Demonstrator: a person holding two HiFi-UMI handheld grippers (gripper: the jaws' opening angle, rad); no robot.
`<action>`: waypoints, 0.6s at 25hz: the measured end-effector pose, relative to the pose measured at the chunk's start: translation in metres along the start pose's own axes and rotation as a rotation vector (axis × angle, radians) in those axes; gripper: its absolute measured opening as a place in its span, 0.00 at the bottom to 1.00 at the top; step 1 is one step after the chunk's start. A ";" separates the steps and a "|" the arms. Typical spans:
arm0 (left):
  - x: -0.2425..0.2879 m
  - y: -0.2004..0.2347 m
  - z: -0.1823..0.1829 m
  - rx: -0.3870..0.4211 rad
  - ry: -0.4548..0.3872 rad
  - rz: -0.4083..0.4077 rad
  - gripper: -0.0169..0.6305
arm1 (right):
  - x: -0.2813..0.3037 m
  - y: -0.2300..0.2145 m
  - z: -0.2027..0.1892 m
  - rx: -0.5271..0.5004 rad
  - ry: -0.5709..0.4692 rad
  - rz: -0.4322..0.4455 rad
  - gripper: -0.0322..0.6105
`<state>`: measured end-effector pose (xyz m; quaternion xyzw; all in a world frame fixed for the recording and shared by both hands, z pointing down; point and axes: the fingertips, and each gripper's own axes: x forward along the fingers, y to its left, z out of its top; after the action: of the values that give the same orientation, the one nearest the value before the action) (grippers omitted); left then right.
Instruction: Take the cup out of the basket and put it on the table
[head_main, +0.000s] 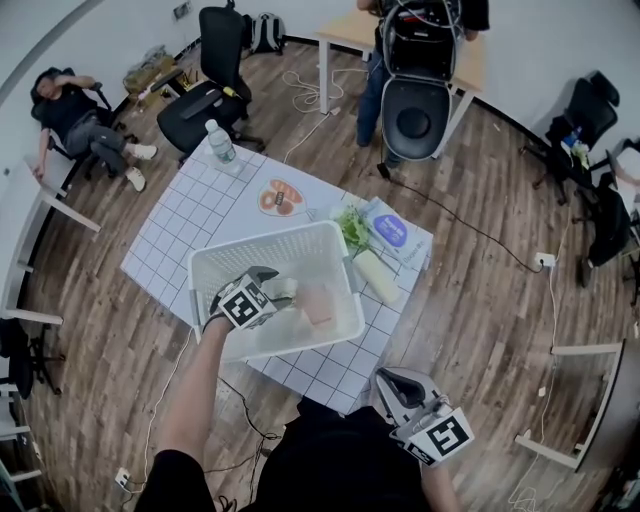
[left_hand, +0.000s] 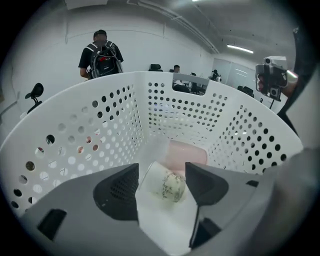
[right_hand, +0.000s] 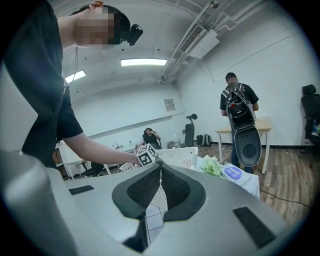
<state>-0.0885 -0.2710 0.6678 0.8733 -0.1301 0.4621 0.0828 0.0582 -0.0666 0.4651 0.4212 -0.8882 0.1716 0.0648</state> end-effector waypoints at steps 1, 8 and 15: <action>0.003 0.002 0.000 0.003 0.003 -0.007 0.47 | 0.001 -0.001 0.000 0.002 0.002 -0.004 0.09; 0.026 0.008 -0.008 0.051 0.075 -0.053 0.48 | 0.003 -0.003 -0.003 0.013 0.007 -0.024 0.09; 0.043 0.001 -0.013 0.132 0.136 -0.071 0.48 | -0.001 -0.006 -0.004 0.015 0.003 -0.059 0.09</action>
<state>-0.0762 -0.2748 0.7106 0.8475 -0.0623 0.5248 0.0503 0.0637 -0.0683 0.4701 0.4472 -0.8741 0.1768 0.0680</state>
